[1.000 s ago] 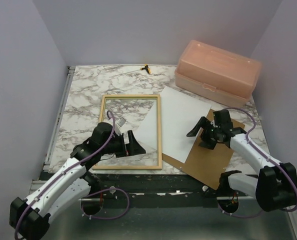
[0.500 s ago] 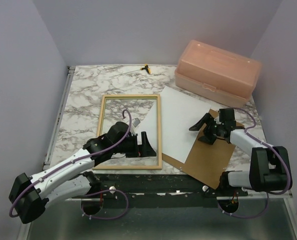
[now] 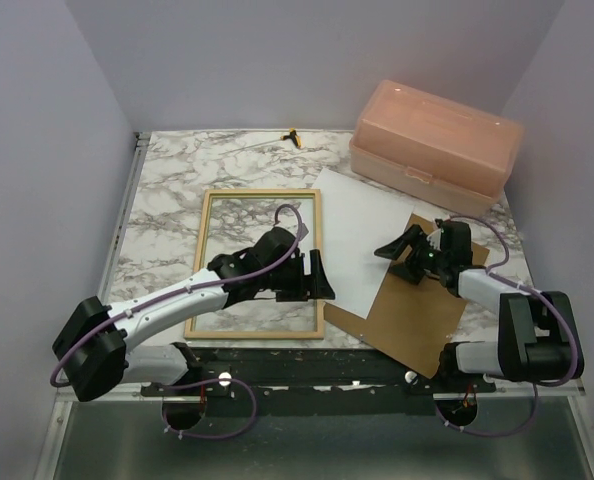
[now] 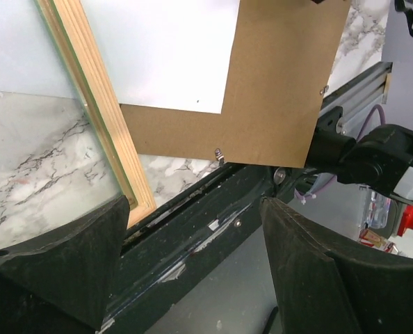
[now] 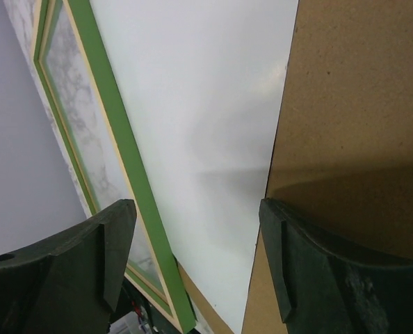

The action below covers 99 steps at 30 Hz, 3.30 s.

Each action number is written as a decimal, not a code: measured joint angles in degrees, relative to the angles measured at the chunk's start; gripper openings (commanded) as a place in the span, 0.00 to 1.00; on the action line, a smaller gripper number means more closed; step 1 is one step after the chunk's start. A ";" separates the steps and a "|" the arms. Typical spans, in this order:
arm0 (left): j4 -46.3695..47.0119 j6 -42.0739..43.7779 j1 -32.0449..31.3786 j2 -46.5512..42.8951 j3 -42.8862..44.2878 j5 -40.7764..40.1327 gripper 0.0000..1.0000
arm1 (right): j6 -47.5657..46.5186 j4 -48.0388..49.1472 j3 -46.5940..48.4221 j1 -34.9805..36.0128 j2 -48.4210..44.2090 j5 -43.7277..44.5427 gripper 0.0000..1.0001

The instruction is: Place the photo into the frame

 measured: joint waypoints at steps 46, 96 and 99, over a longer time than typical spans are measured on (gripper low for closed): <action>-3.34 0.70 -1.51 -0.98 1.05 -5.33 0.76 | 7.63 25.97 -5.07 -0.37 11.39 -5.31 0.71; -3.43 1.38 -3.08 3.61 2.58 -5.27 0.72 | 9.66 26.10 -8.39 4.07 5.03 -4.02 0.62; -3.52 1.55 -3.76 5.22 4.07 -5.35 0.72 | 6.93 17.90 -6.51 4.07 1.40 -2.14 0.64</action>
